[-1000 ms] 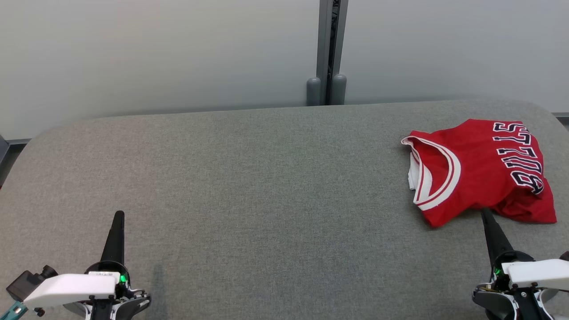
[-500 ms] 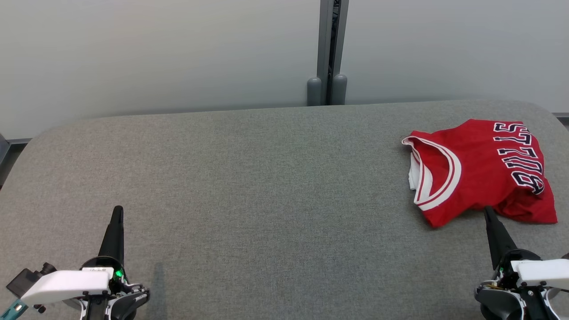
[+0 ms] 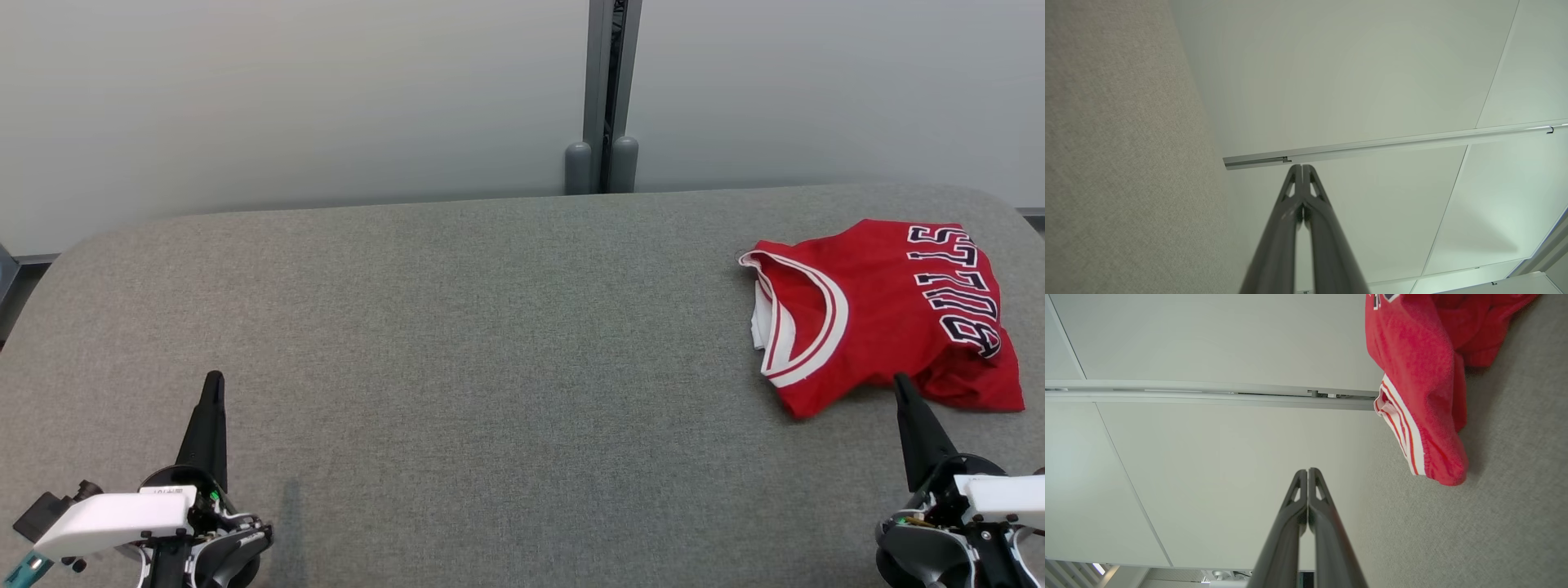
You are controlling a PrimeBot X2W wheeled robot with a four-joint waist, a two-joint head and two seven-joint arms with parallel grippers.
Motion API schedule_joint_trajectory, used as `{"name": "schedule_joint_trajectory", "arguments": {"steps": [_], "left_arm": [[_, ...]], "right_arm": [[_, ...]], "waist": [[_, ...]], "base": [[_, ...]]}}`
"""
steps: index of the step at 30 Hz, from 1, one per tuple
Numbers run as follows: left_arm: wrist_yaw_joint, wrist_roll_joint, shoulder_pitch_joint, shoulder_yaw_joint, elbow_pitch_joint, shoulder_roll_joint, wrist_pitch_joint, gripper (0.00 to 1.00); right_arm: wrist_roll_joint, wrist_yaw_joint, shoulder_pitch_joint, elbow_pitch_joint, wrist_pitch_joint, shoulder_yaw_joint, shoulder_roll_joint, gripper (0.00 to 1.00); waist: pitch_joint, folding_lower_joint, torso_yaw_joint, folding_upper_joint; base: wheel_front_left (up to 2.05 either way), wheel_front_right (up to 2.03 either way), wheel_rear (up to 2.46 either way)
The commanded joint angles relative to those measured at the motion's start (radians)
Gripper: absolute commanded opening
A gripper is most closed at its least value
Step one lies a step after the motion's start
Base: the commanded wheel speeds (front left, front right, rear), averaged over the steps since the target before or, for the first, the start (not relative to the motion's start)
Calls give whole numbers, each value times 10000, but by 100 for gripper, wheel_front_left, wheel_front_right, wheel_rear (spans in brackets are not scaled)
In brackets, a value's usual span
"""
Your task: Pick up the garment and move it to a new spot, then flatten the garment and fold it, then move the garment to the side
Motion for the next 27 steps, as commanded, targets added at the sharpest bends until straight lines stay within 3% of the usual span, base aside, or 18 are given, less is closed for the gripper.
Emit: {"name": "schedule_joint_trajectory", "arguments": {"steps": [1, 27], "left_arm": [[-7, -137, -191, 55, -32, 17, 44, 0], [-7, -166, -169, 51, -29, 17, 65, 0]], "right_arm": [[215, 4, -152, -33, 73, -50, -74, 0], [184, 4, -128, -28, 94, -71, -48, 0]], "waist": [[0, 0, 2, 0], [0, 0, 3, 0]], "base": [[0, 0, 0], [0, 0, 0]]}}
